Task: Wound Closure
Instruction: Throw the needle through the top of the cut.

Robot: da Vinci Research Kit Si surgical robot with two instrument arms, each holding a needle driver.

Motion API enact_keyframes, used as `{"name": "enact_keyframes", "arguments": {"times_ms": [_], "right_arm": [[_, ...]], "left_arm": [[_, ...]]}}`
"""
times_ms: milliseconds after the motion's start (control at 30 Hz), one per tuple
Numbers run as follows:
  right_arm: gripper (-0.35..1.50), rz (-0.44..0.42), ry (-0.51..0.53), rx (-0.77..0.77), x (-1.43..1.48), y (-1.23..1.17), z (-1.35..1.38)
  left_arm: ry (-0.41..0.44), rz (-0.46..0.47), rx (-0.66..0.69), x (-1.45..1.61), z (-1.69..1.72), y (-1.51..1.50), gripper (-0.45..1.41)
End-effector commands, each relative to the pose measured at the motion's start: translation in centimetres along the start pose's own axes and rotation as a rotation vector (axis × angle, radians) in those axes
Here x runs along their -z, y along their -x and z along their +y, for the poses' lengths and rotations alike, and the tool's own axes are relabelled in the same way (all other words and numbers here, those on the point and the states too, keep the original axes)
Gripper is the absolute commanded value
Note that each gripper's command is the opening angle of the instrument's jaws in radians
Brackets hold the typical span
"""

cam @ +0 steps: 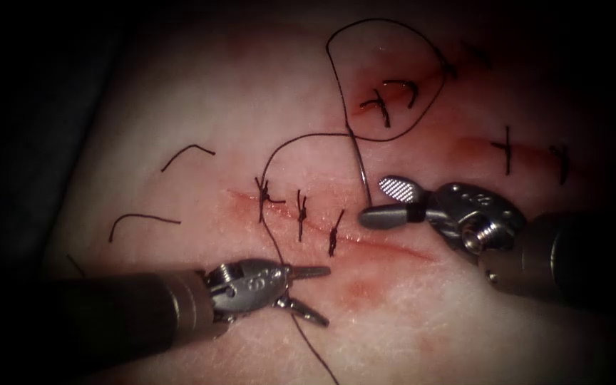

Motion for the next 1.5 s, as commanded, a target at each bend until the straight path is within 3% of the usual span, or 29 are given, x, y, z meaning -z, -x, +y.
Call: {"name": "enact_keyframes", "arguments": {"times_ms": [33, 267, 333, 367, 533, 633, 667, 700, 733, 1033, 1100, 1233, 1400, 1433, 1500], "right_arm": [[1.33, 0.001, 0.018, 0.004, -0.16, 0.07, -0.04], [1.33, 0.001, 0.088, 0.022, -0.26, 0.08, 0.05], [1.41, 0.002, 0.102, 0.022, -0.28, 0.09, 0.06], [1.41, 0.002, 0.105, 0.024, -0.27, 0.11, 0.07], [1.31, 0.005, 0.139, 0.02, -0.29, 0.12, 0.07], [0.94, -0.008, 0.146, 0.02, -0.35, 0.12, 0.08], [0.34, -0.025, 0.158, 0.032, -0.39, 0.12, 0.1], [-0.08, -0.034, 0.167, 0.044, -0.41, 0.12, 0.11], [-0.35, -0.041, 0.179, 0.049, -0.43, 0.12, 0.12], [-0.35, -0.079, 0.237, 0.103, -0.47, 0.03, 0.23], [-0.35, -0.08, 0.192, 0.098, -0.42, -0.05, 0.22], [-0.35, -0.007, 0.154, 0.077, -0.27, -0.29, 0.14], [-0.35, 0.006, 0.148, 0.063, -0.11, -0.43, 0.0], [-0.08, 0.006, 0.133, 0.04, -0.11, -0.42, -0.02], [0.93, 0.015, 0.09, -0.043, -0.12, -0.38, -0.04]], "left_arm": [[0.002, 0.001, 0.007, -0.08, -0.01, 0.03, 0.39], [-0.007, 0.027, -0.006, -0.02, -0.01, -0.07, 0.39], [-0.01, 0.035, -0.009, -0.01, 0.0, -0.1, 0.39], [-0.019, 0.057, -0.008, -0.01, 0.01, -0.16, 0.46], [-0.035, 0.092, -0.019, -0.01, 0.03, -0.22, 0.41], [-0.034, 0.09, -0.021, 0.01, 0.05, -0.19, 0.41], [-0.034, 0.09, -0.021, 0.02, 0.04, -0.19, 0.41], [-0.034, 0.09, -0.021, 0.02, 0.05, -0.19, 0.41], [-0.034, 0.09, -0.021, 0.02, 0.05, -0.19, 0.41], [-0.034, 0.089, -0.021, 0.04, 0.08, -0.19, 0.41], [-0.033, 0.089, -0.021, 0.05, 0.08, -0.19, 0.41], [-0.03, 0.089, -0.021, 0.06, 0.07, -0.18, 0.41], [-0.032, 0.088, -0.022, 0.08, 0.07, -0.17, 0.39], [-0.032, 0.088, -0.022, 0.08, 0.07, -0.17, 0.39], [-0.032, 0.088, -0.022, 0.08, 0.07, -0.17, 0.39]]}}
